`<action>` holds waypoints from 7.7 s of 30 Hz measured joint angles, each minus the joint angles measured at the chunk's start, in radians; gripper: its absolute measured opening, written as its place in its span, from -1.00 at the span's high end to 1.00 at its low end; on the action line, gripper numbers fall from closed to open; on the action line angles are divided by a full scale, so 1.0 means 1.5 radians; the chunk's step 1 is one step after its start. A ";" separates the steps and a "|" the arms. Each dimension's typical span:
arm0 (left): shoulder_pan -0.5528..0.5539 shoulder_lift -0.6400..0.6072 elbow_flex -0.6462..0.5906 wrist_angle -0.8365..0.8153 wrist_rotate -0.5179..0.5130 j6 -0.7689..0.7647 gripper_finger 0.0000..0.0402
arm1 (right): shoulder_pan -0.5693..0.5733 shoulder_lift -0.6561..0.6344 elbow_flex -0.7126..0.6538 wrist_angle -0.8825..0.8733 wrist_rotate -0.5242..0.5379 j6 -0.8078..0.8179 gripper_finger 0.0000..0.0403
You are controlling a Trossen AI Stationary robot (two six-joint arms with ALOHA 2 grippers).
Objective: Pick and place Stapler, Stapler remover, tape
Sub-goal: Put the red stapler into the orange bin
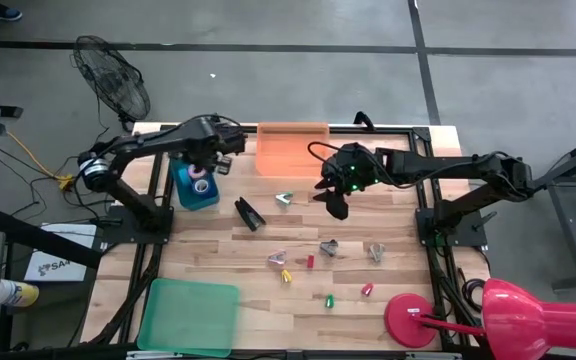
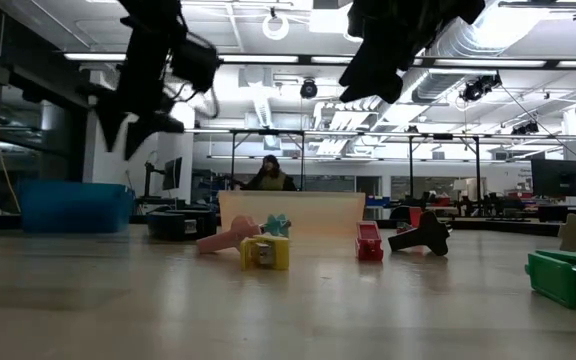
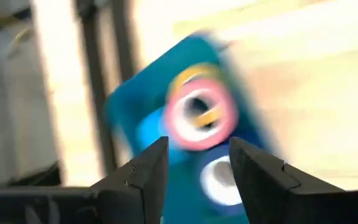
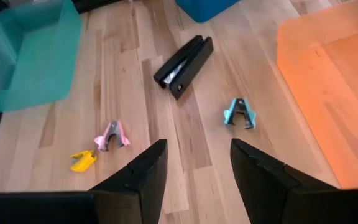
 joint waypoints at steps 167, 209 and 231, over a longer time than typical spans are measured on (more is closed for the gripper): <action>-0.222 -0.095 0.003 0.260 0.190 0.498 0.19 | -0.218 0.334 0.151 0.024 0.131 -0.087 0.66; -0.222 -0.095 0.003 0.259 0.190 0.499 0.19 | -0.234 0.291 0.276 -0.265 0.083 0.058 0.08; -0.222 -0.095 0.003 0.259 0.190 0.499 0.19 | 0.037 0.185 0.261 -0.474 0.031 0.307 0.08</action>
